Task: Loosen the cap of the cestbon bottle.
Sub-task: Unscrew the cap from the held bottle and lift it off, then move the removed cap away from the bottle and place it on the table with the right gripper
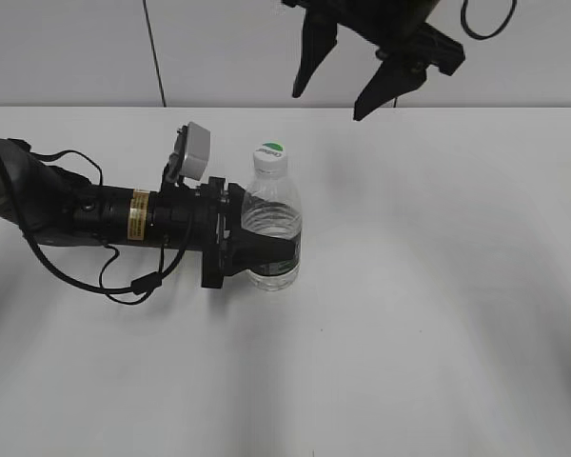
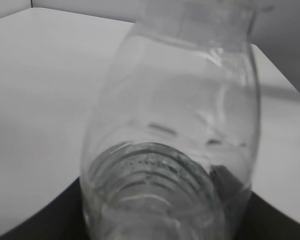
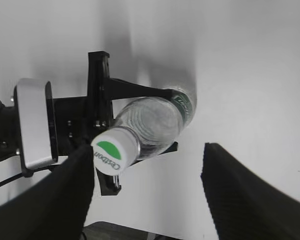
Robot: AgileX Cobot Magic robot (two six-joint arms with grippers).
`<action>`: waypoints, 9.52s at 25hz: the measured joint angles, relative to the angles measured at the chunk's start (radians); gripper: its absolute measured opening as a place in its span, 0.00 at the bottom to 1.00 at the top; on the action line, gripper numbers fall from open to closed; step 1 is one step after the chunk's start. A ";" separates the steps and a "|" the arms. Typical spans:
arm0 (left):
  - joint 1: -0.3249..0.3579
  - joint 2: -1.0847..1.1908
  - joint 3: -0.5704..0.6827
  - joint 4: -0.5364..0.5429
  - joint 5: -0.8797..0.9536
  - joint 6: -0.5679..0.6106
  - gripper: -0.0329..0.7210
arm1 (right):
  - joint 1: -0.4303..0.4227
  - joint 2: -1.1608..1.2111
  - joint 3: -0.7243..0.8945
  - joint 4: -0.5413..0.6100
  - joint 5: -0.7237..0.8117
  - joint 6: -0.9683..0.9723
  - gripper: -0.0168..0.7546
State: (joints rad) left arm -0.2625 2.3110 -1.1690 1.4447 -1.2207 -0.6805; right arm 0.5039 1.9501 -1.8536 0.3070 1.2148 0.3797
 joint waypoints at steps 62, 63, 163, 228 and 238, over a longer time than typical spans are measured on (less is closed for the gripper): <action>-0.001 0.000 -0.001 0.014 -0.001 0.000 0.55 | 0.167 0.153 -0.076 -0.114 0.006 -0.005 0.49; -0.001 0.000 -0.001 0.014 -0.001 0.000 0.55 | 0.167 0.155 -0.076 -0.114 0.006 -0.006 0.47; -0.003 -0.001 -0.002 0.056 -0.029 0.004 0.55 | 0.167 0.132 -0.066 -0.086 0.033 -2.140 0.42; -0.003 -0.001 -0.002 0.068 -0.020 0.000 0.55 | -0.371 0.069 0.504 -0.261 -0.398 -0.484 0.41; -0.003 -0.001 -0.002 0.068 -0.021 0.000 0.55 | -0.371 0.136 0.505 -0.279 -0.438 -0.474 0.41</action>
State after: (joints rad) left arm -0.2659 2.3101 -1.1709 1.5132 -1.2416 -0.6802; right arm 0.1329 2.0857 -1.3485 0.0278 0.7767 -0.0947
